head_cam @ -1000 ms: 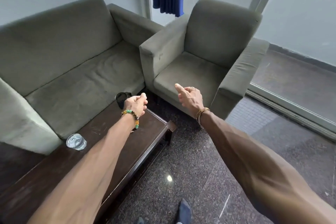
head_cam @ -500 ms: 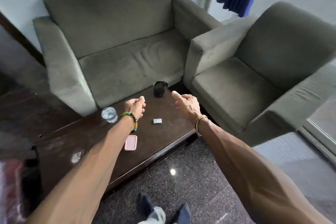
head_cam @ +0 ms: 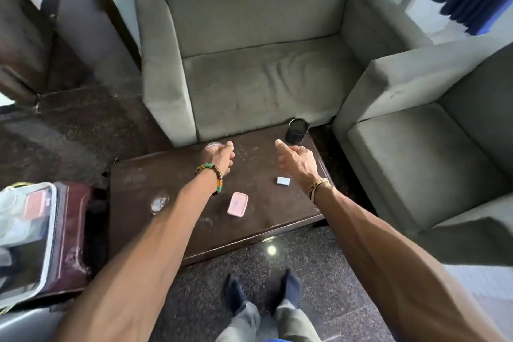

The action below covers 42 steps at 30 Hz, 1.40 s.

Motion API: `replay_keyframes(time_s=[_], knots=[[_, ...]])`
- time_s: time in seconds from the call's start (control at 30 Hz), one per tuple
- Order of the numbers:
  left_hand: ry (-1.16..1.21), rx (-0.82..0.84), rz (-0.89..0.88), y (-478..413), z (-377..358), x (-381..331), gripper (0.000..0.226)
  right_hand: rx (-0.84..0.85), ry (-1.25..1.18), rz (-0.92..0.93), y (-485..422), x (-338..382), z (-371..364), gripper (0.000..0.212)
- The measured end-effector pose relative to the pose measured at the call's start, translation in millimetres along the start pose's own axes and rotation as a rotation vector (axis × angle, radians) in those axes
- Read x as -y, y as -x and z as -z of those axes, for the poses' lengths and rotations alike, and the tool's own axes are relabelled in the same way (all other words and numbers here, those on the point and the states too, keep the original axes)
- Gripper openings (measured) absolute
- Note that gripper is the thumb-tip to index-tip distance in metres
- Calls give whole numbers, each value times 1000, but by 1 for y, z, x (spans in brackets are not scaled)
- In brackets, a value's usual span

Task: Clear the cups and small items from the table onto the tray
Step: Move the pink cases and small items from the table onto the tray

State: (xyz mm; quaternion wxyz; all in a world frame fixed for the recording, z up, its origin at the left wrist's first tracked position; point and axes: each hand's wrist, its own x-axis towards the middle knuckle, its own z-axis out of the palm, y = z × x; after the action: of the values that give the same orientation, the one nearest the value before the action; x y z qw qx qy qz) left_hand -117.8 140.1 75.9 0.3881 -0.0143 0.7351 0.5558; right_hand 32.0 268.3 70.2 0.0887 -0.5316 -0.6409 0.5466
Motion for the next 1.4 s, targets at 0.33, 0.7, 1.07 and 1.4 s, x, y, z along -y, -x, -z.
replay_keyframes(time_s=[0.33,0.7,1.07,1.4], knots=[[96,-163,233,-40,33,105,26,272,240,-34,-42,-74,-88,48],[219,-164,517,-85,25,180,19,365,373,-98,-94,-121,-135,45],[145,-270,545,-157,5,265,45,410,450,-153,-136,-158,-178,25],[55,-253,509,-162,-4,313,36,448,517,-135,-135,-196,-202,20]])
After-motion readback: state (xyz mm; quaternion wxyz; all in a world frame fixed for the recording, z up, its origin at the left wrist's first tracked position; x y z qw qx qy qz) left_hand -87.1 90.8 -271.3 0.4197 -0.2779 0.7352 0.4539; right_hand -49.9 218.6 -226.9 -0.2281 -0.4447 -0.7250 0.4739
